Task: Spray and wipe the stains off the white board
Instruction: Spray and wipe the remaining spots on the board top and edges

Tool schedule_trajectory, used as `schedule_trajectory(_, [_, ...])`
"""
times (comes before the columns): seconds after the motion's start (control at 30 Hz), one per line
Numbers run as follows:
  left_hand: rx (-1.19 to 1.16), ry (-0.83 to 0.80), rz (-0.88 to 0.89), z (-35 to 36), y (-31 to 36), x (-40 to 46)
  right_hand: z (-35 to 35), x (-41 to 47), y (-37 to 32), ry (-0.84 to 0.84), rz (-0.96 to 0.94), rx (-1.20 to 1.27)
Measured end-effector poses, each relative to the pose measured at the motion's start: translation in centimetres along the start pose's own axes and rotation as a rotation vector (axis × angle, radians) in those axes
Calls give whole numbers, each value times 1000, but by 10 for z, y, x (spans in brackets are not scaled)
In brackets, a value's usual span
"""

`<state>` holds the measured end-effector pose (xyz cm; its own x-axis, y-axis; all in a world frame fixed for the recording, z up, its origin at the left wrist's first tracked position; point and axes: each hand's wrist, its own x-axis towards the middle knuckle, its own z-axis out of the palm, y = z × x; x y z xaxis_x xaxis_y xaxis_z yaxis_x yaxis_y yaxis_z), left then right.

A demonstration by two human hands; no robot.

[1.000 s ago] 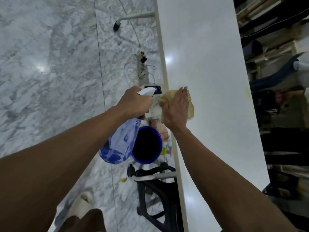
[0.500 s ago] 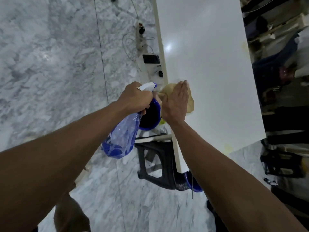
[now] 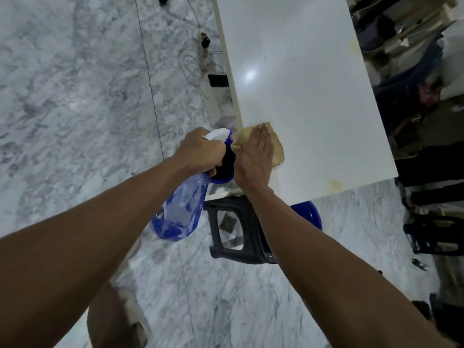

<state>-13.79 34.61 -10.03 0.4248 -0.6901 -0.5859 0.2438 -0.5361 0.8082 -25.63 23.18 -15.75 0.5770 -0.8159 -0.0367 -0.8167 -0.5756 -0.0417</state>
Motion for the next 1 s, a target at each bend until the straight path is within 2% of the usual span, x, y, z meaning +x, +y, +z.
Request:
schedule_trajectory(0.37, [-37, 57, 30, 63, -39, -85, 2, -107, 52, -10, -73, -51])
schedule_trajectory(0.5, [-48, 58, 17, 85, -41, -112, -4, -155, 77, -21, -148, 75])
schedule_trajectory(0.57, [-59, 51, 25, 92, -30, -130, -15, -173, 95, -124, -95, 356])
schedule_trajectory(0.63, [-58, 50, 44, 99, -11, -148, -29, -182, 118, -222, 26, 782])
schedule_trajectory(0.77, [30, 55, 54, 116, 39, -170, -86, -174, 151, -169, 482, 1282])
schedule_trajectory(0.83, [36, 56, 48, 127, 69, -172, -116, -161, 165, -243, 642, 1623])
schedule_trajectory(0.9, [57, 51, 69, 146, 100, -173, -141, -148, 182, -310, 688, 1997])
schedule_trajectory(1.0, [135, 38, 105, 169, 147, -167, -176, -126, 213, -238, 726, 2373])
